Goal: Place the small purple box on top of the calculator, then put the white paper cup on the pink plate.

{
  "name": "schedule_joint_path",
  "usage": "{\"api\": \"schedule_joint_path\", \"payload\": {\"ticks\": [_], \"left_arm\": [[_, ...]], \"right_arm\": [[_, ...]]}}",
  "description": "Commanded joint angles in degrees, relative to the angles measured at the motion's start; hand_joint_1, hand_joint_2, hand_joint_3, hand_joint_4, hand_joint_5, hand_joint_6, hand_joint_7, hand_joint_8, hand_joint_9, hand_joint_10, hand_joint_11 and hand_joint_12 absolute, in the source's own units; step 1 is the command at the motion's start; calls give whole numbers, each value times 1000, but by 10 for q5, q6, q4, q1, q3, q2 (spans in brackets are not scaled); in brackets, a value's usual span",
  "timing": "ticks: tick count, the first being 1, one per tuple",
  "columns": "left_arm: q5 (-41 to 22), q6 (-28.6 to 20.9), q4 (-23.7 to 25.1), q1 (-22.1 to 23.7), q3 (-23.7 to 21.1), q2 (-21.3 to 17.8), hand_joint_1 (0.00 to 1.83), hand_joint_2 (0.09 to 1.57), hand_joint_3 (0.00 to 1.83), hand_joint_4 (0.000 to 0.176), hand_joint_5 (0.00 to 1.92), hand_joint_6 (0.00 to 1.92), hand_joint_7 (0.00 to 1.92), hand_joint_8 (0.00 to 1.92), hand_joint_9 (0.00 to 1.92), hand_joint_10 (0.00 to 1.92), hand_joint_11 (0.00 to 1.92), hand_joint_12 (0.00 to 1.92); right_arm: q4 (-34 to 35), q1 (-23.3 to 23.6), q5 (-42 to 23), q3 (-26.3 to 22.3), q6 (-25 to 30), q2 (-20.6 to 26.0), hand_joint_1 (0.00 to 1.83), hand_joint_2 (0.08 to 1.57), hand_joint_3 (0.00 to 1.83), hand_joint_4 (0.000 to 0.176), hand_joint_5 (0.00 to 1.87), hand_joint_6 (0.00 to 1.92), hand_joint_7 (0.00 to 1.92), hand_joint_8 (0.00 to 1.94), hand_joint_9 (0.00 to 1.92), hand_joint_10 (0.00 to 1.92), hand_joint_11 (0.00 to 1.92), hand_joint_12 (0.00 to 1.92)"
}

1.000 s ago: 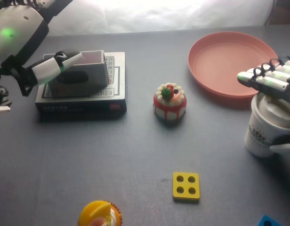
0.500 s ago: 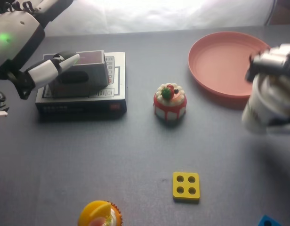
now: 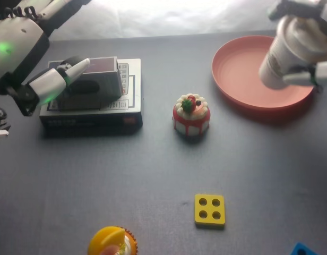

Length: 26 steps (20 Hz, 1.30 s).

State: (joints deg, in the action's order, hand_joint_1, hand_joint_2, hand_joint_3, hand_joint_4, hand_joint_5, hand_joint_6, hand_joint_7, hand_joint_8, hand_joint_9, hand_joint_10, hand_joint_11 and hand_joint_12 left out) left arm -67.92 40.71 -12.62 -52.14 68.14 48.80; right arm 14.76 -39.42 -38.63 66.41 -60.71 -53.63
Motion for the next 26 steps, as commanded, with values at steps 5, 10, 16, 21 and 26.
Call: {"api": "schedule_joint_path", "payload": {"ticks": [5,10,16,21,26], "left_arm": [[-85,-7,-9,-5,3,6,862,1406,14,41,113,7,0,0,0,0,0,0],[-91,-13,-8,-5,8,14,843,1410,7,60,132,12,0,0,0,0,0,0],[-94,-23,-8,-5,13,18,906,1420,2,69,104,4,0,0,0,0,0,0],[-91,-27,-8,-5,16,20,895,1384,0,83,119,9,0,0,0,0,0,0],[-91,-28,-8,-5,16,20,891,1382,0,86,120,8,0,0,0,0,0,0]], "right_arm": [[44,55,36,97,-15,-75,1127,1144,1,0,287,847,275,930,134,1287,0,1865],[129,85,114,171,-101,-131,1011,1142,0,0,207,900,252,982,250,1456,293,1885],[185,78,141,208,-104,-149,1045,1077,0,0,205,679,284,622,226,1178,160,1759],[202,69,150,220,-104,-163,922,1022,0,40,14,50,43,21,22,494,2,1068],[200,68,153,219,-104,-163,912,1020,0,47,0,0,7,0,71,260,0,615]]}}
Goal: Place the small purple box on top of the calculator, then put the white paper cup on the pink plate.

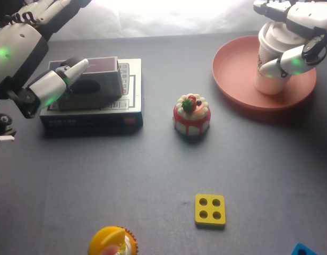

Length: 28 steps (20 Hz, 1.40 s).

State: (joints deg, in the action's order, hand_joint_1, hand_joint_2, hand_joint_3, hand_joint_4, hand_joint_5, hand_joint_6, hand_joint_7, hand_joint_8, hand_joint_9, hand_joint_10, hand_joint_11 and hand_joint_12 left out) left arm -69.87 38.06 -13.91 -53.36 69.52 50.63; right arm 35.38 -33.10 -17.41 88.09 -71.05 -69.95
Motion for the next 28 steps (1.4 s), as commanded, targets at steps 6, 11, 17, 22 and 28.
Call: {"api": "schedule_joint_path", "payload": {"ticks": [6,11,17,22,28], "left_arm": [[-72,-2,3,6,2,2,919,1364,0,79,129,10,0,0,0,0,0,0],[-74,-2,-5,0,0,2,819,1350,0,51,117,4,0,0,0,0,0,0],[-88,-2,-17,-18,-9,-5,791,1322,0,66,117,4,14,5,0,0,0,0],[-107,-3,-23,-33,-19,-11,699,1371,9,65,96,1,4,2,0,0,0,0],[-165,-3,-15,-50,-47,-31,482,1392,13,0,0,0,0,0,0,0,0,0]], "right_arm": [[-14,5,-60,-13,-1,6,725,915,0,80,0,0,0,0,0,0,0,0],[-48,5,-99,-75,-1,44,600,912,0,99,0,0,0,0,0,0,0,0],[-127,5,-205,-198,0,148,592,947,0,125,0,0,0,0,0,0,0,0],[-185,-11,-308,-294,4,237,595,1147,0,60,0,0,0,0,0,0,1,233],[-224,-113,-499,-395,49,340,489,1103,0,51,0,0,0,0,0,0,0,0]]}}
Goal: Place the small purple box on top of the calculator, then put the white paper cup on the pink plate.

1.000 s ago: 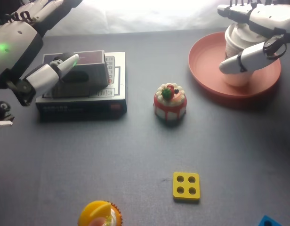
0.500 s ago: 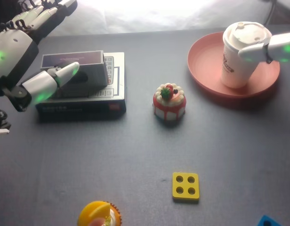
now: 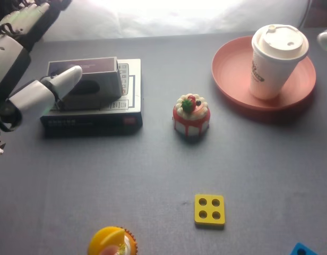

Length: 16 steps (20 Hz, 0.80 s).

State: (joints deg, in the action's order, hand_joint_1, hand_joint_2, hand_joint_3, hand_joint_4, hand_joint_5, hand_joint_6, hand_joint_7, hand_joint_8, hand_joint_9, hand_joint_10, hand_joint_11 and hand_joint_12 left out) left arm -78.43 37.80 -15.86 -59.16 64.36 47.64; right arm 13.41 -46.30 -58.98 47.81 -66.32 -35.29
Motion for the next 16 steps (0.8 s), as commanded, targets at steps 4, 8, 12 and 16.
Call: {"api": "schedule_joint_path", "payload": {"ticks": [4,8,12,16], "left_arm": [[-146,-1,3,-15,-20,-11,515,1375,0,93,0,0,0,0,0,0,0,0],[-204,0,2,-35,-42,-28,530,1347,0,161,0,0,0,0,0,0,0,0],[-210,-2,13,-37,-51,-35,479,1428,24,126,0,0,0,0,0,0,0,0],[-210,-8,48,-13,-61,-49,479,1495,28,155,283,1545,0,0,0,0,0,0]], "right_arm": [[7,-81,-226,-44,1,28,519,1109,0,79,0,0,0,0,0,0,0,0],[56,-206,-399,-84,5,55,481,1127,0,30,0,0,0,0,0,0,12,7],[80,-258,-420,-95,8,66,282,1223,22,0,0,0,0,0,24,5,0,806],[30,-238,-420,-100,8,77,185,1280,13,32,4,1,0,0,105,34,0,1080]]}}
